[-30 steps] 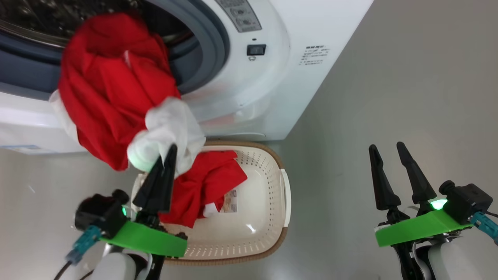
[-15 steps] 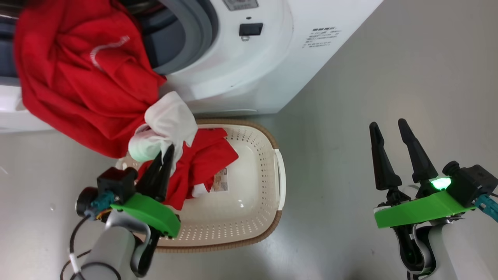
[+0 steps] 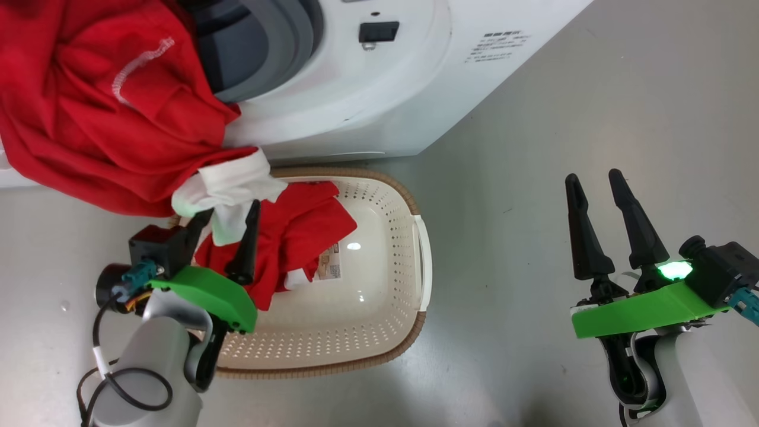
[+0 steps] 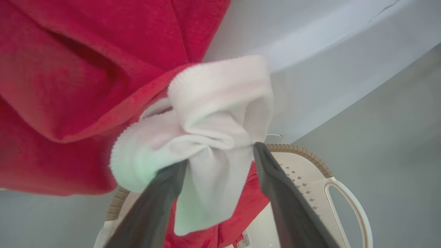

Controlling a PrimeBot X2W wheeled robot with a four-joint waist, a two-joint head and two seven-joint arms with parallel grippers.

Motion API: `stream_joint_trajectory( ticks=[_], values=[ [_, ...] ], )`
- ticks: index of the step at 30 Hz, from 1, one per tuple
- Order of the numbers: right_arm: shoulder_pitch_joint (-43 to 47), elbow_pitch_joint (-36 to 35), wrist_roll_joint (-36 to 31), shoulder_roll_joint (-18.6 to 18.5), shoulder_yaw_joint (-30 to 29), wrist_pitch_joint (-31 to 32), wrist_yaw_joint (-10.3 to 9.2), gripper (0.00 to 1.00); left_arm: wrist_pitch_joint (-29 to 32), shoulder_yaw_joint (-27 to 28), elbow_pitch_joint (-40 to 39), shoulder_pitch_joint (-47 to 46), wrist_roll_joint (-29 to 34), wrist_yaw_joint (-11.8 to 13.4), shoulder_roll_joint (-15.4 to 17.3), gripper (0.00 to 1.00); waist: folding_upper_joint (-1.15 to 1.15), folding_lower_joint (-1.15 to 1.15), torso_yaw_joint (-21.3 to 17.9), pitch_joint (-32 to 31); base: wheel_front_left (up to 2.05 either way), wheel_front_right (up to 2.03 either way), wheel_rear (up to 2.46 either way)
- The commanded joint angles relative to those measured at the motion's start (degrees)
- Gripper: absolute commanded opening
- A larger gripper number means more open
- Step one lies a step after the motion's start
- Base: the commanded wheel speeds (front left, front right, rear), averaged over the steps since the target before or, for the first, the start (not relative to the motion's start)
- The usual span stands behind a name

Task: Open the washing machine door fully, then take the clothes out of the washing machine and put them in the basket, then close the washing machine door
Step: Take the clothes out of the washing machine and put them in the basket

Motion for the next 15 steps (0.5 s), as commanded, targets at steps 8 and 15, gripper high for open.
stream_joint_trajectory(
  ticks=[8,15],
  values=[
    [0.74,-0.75,-0.43,-0.41,1.33,-0.37,0.36,1.00,-0.31,3.25,-2.51,1.25,0.59,-0.31,1.30,1.00,0.00,0.00,0.90,-2.20,0.00,0.00,0.00],
    [1.69,-0.36,-1.64,-0.41,1.00,-0.37,0.36,1.00,-0.31,5.73,-8.65,4.23,1.93,-0.31,0.92,1.00,0.00,0.00,2.52,-4.84,0.00,0.00,0.00]
  ],
)
